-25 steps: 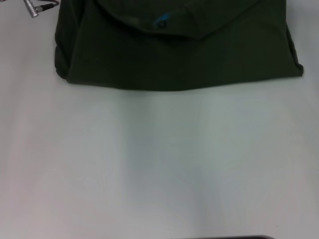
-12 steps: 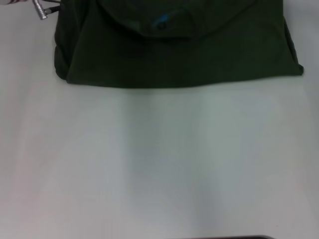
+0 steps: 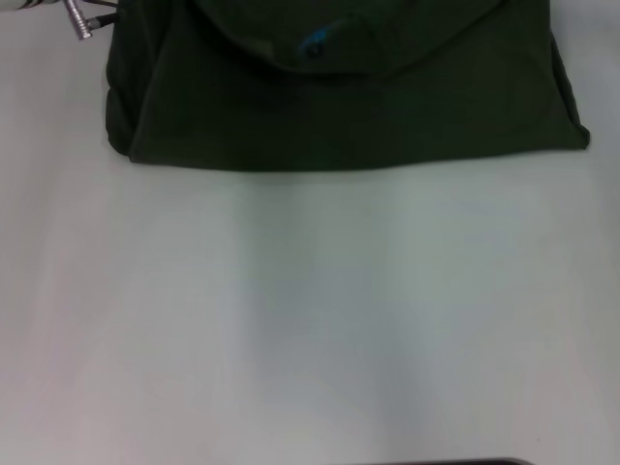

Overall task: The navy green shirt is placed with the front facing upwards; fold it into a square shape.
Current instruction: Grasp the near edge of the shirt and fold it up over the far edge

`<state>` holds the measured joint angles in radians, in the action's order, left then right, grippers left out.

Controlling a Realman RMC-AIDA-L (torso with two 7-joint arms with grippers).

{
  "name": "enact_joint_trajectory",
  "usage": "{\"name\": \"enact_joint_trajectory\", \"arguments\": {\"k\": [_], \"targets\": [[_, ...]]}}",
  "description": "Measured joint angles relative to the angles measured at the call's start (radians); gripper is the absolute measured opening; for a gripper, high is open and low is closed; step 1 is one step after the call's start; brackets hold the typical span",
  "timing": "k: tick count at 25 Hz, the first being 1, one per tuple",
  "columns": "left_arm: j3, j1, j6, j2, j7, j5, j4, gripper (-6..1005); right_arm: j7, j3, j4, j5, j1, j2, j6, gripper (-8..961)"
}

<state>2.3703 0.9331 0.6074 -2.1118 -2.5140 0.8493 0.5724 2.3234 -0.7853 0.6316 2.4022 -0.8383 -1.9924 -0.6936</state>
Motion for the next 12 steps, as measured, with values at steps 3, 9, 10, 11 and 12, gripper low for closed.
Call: {"name": "enact_joint_trajectory", "arguments": {"k": [3, 9, 10, 11, 12], "targets": [[-0.019, 0.005, 0.011, 0.011, 0.002, -0.001, -0.004, 261, 0.028, 0.0, 0.0, 0.0, 0.003, 0.011, -0.009, 111], [-0.061, 0.023, 0.007, 0.02, 0.003, -0.005, -0.021, 460, 0.05, 0.001, 0.0, 0.001, 0.008, 0.021, -0.032, 342], [-0.062, 0.023, 0.005, 0.019, 0.003, -0.006, -0.021, 482, 0.051, 0.002, 0.0, 0.001, 0.01, 0.021, -0.038, 384], [-0.062, 0.023, 0.004, 0.019, 0.003, -0.007, -0.021, 504, 0.051, 0.003, 0.0, 0.001, 0.01, 0.022, -0.043, 499], [-0.063, 0.023, 0.003, 0.02, 0.003, -0.008, -0.023, 525, 0.051, 0.004, 0.0, 0.001, 0.011, 0.022, -0.049, 613]]}}
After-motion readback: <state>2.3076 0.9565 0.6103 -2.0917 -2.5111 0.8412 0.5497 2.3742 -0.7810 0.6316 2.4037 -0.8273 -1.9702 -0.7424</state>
